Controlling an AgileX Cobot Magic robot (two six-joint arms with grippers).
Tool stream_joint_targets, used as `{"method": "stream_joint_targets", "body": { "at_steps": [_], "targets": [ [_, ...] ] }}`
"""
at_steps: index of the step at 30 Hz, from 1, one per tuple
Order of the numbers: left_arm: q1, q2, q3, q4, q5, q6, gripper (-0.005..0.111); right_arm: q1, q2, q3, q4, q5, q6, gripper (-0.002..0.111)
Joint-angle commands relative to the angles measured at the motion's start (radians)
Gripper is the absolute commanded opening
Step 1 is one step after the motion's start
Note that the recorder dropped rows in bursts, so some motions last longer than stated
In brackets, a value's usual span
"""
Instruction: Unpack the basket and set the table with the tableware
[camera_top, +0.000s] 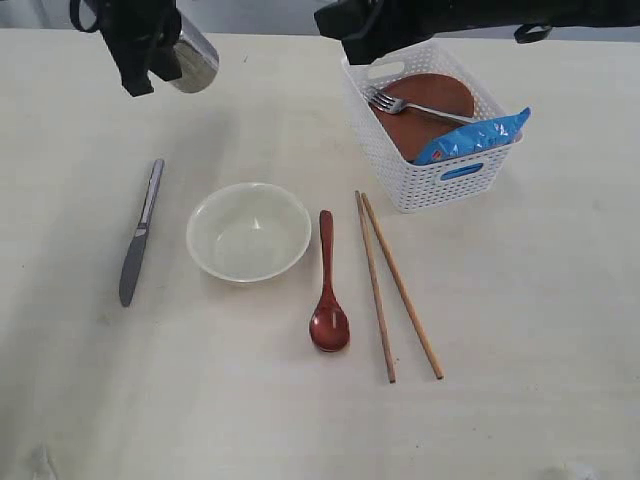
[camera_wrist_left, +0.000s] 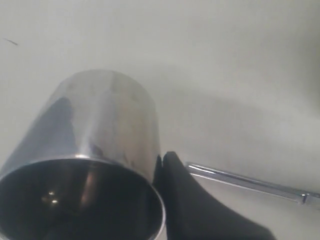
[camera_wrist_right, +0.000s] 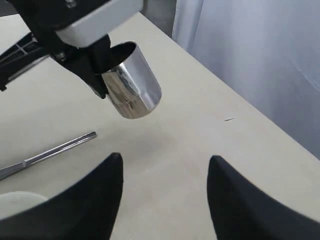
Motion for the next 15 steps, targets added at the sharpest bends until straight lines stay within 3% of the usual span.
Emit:
{"method": "stream_joint_targets", "body": {
  "at_steps": [1,15],
  "targets": [
    [-0.004,0.078,-0.053,0.046,0.027,-0.036,0.0,-0.004,-0.011,-0.001,-0.003,0.004,0.007,0.049],
    [-0.012,0.212,-0.114,0.098,0.081,-0.118,0.0,-0.004,-0.011,-0.001,-0.003,0.004,0.007,0.049]
  ]
}}
